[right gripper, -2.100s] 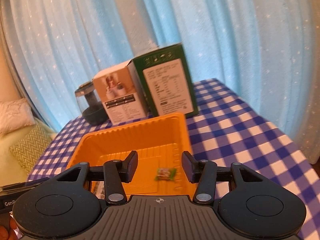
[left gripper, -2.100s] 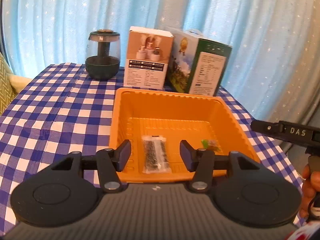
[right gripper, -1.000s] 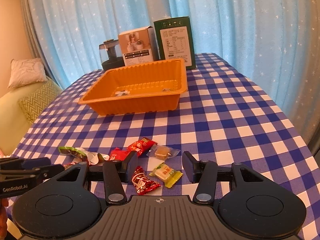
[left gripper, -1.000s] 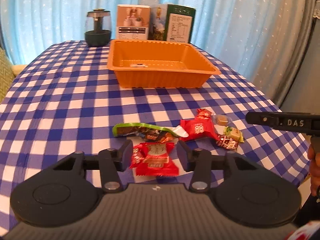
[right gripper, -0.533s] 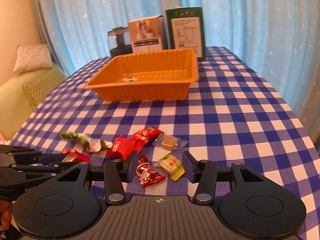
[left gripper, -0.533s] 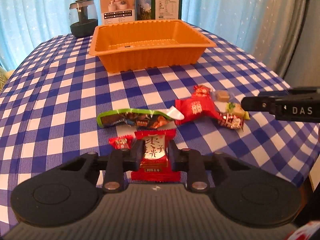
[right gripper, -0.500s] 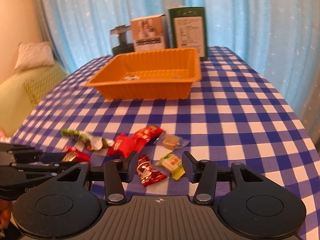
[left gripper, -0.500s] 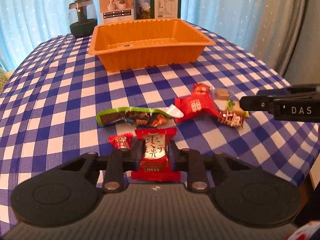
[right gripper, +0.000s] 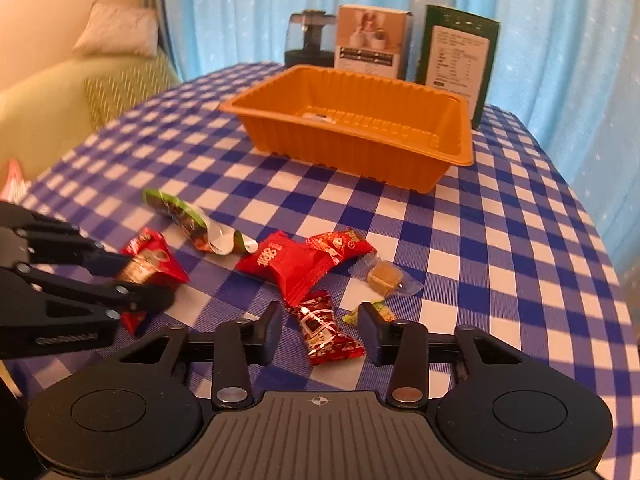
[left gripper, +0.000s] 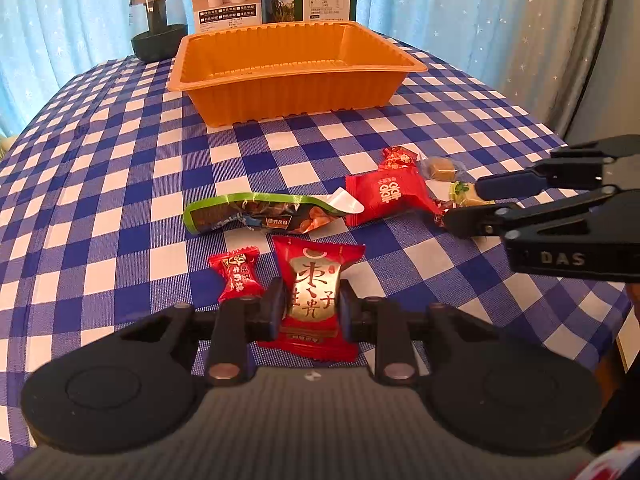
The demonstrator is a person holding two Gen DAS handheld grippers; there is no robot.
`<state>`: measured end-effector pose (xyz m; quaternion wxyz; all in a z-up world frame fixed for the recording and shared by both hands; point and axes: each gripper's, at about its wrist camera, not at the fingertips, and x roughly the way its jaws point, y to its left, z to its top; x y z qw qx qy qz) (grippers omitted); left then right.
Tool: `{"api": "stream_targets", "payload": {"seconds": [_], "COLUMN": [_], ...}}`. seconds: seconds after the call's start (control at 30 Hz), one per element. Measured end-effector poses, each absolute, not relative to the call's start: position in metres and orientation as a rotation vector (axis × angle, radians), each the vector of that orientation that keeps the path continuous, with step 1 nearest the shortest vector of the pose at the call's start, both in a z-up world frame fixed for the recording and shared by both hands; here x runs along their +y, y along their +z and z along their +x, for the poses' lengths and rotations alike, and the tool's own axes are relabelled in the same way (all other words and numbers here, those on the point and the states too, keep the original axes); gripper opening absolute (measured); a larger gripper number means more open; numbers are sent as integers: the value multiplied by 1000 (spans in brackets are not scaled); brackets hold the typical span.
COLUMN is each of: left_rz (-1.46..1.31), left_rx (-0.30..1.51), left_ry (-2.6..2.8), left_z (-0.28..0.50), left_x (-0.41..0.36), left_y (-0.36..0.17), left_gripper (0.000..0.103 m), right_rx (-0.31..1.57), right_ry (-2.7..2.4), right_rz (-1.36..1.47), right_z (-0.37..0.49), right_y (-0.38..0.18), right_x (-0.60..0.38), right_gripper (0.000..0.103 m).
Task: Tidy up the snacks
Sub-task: 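Grasp the red packet with the left tool while the right tool grasps the brown-red candy, then carry both candies into the orange tray and open both tools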
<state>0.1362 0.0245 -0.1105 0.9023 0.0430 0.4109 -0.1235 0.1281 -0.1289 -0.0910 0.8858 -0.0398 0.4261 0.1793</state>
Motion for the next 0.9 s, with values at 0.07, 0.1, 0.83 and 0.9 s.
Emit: {"api": "stream_targets", "payload": {"seconds": [0.07, 0.1, 0.83, 0.9], "left_rz": [89, 87, 58, 56], "left_rx": [850, 849, 795, 777], "left_ry": [-256, -255, -266, -267], "left_z": [136, 136, 127, 128], "left_x": [25, 25, 22, 21], "left_y": [-110, -111, -94, -87], "left_gripper": [24, 24, 22, 22], "right_rx": [903, 904, 857, 839], "right_ry": [376, 378, 338, 320], "right_rz": [-104, -106, 22, 48], "right_z": [131, 131, 110, 112], "right_y": [-96, -98, -69, -63], "right_x": [-128, -127, -141, -144], "right_gripper": [38, 38, 21, 21]}}
